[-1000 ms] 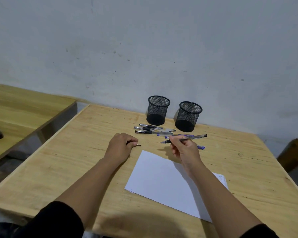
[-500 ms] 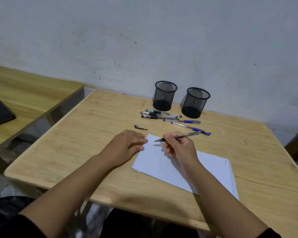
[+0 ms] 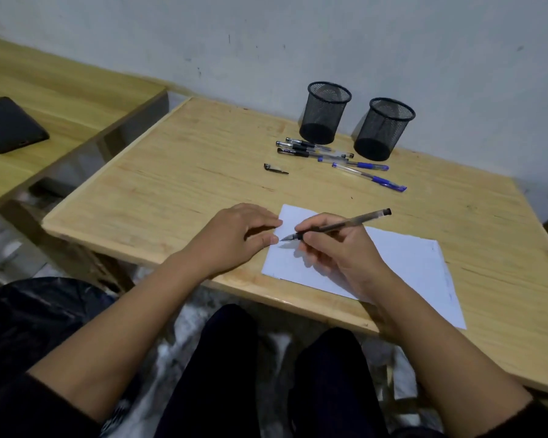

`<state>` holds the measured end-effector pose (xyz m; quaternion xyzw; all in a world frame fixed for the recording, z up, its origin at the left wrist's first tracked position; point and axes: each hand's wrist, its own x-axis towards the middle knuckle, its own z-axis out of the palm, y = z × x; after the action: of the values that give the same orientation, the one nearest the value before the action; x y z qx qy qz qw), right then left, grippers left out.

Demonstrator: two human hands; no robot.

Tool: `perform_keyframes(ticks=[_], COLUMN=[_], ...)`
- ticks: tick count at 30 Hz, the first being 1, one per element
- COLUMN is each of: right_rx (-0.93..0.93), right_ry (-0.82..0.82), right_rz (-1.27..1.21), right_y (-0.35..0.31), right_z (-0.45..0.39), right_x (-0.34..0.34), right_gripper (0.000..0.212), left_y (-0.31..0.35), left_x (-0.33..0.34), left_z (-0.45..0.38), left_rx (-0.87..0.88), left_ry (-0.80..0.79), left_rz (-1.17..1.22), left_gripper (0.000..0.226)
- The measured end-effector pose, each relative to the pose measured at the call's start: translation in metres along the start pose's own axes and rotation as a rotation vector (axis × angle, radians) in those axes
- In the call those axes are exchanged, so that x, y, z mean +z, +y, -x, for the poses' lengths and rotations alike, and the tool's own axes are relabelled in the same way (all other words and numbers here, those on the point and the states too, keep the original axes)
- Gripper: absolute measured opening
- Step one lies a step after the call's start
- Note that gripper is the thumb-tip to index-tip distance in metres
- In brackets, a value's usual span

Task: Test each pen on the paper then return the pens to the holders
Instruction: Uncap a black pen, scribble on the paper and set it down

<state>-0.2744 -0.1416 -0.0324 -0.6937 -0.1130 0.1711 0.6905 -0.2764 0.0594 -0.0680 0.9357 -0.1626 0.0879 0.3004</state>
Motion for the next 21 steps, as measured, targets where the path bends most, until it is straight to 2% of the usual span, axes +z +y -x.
perform_keyframes(ticks=[3, 7, 11, 21], right_rx=[-0.061, -0.045, -0.072, -0.171], right_ry=[-0.038, -0.066, -0.092, -0.122], right_rz=[0.178, 0.273, 0.411, 0.535], right_y=[-0.001, 0.003, 0.008, 0.017], right_z=[0.002, 0.003, 0.003, 0.002], right_x=[0.016, 0.026, 0.025, 0.024], right_gripper=[0.017, 0.008, 0.013, 0.007], left_y=[0.0, 0.001, 0.0, -0.001], left_x=[0.0, -0.003, -0.004, -0.003], left_z=[0.001, 0.004, 0.018, 0.027], left_rx=[0.003, -0.035, -0.065, -0.038], left_ry=[-0.004, -0.007, -0.044, -0.034], left_rz=[0.009, 0.045, 0.089, 0.096], left_gripper=[0.032, 0.031, 0.035, 0.047])
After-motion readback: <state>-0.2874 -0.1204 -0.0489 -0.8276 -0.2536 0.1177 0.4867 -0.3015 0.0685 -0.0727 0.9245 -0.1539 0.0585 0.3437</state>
